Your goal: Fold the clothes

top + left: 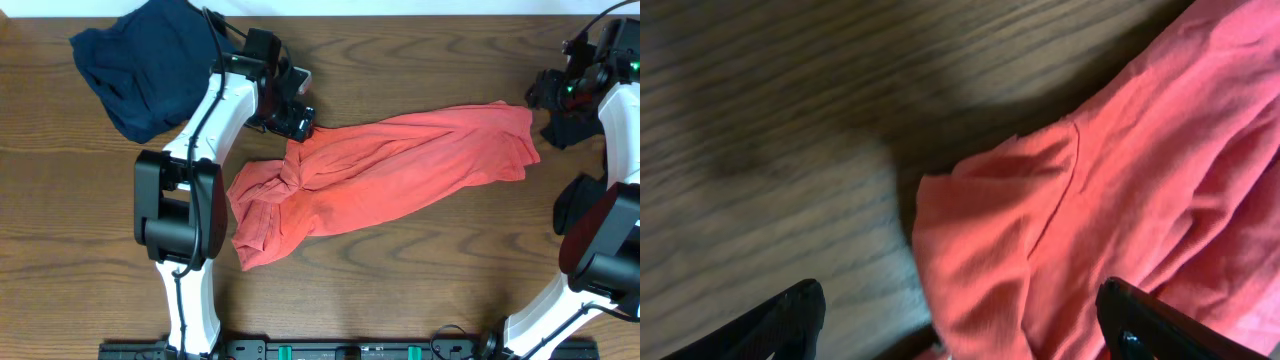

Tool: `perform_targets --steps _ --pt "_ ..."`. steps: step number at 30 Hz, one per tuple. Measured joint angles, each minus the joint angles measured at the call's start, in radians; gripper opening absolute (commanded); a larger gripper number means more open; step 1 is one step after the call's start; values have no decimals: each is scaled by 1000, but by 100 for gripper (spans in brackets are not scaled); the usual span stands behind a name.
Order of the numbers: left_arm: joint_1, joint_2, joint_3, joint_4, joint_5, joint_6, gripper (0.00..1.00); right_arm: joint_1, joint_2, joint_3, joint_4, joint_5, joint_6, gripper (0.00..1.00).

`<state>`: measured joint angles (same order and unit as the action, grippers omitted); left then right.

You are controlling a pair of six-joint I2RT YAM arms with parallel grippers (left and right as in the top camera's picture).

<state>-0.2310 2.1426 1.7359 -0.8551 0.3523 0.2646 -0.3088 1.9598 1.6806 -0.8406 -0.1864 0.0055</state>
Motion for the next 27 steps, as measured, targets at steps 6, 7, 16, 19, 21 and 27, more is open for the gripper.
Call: perform_targets --steps 6,7,16,19,21,27 --pt "-3 23 0 32 12 18 87 18 0 0 0 0 0 61" --pt "-3 27 0 36 12 22 86 18 0 0 0 0 0 60" --pt "-3 90 0 82 15 24 39 21 0 0 0 0 0 55" --pt "-3 98 0 109 15 31 25 21 0 0 0 0 0 54" --pt "-3 98 0 124 15 30 18 21 0 0 0 0 0 54" --pt "-3 98 0 129 15 24 6 21 0 0 0 0 0 51"
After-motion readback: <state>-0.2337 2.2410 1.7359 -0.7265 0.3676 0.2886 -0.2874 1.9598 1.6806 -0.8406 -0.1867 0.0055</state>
